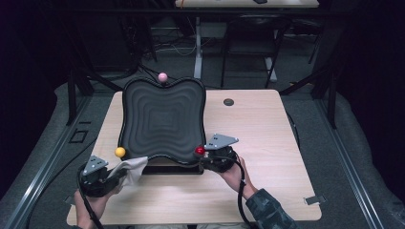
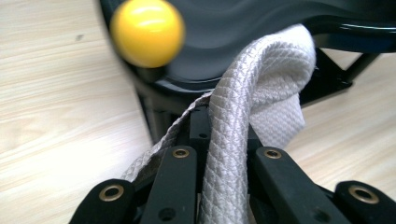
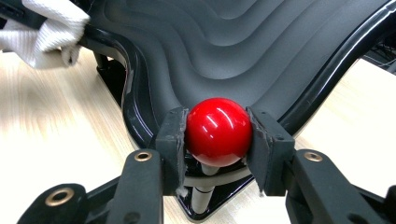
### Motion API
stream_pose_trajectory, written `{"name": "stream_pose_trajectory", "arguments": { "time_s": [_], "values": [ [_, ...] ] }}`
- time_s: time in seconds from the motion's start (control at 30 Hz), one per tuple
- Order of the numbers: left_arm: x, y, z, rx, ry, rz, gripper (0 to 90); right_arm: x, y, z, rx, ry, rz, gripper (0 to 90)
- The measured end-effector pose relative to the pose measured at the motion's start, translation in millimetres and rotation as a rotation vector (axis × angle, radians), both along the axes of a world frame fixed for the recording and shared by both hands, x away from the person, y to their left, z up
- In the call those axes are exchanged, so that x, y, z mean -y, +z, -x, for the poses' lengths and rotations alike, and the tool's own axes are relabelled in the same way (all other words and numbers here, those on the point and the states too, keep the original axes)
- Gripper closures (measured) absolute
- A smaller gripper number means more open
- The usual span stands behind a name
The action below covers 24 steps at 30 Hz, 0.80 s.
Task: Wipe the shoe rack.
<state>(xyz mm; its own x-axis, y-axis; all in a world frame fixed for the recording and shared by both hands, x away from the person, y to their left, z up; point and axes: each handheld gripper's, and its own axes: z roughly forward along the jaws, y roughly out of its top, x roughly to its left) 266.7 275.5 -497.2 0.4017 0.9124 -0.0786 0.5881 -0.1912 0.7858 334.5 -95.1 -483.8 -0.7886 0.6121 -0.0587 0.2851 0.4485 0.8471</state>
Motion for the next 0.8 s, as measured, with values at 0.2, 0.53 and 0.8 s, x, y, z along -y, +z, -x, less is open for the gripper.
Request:
{"name": "stream_pose_trajectory", "arguments": {
  "time_s": [0.2,0.53,0.8],
  "values": [
    [-8.6,0.2,-2.4,-0.008,0.026,0.005,83.0,0.0,0.0,0.1,0.002,-0.001,0.002,60.0],
    [21.8,2.8,-5.7,-0.01,-0.074,-0.013,83.0,0.7,-0.5,-0.3,0.001,0.003,-0.004,60.0],
    [49.6,3.0,-15.5,-0.013,-0.142,-0.014,82.9,0.3,-0.4,-0.2,0.001,0.004,-0.005,60.0]
  ]
}}
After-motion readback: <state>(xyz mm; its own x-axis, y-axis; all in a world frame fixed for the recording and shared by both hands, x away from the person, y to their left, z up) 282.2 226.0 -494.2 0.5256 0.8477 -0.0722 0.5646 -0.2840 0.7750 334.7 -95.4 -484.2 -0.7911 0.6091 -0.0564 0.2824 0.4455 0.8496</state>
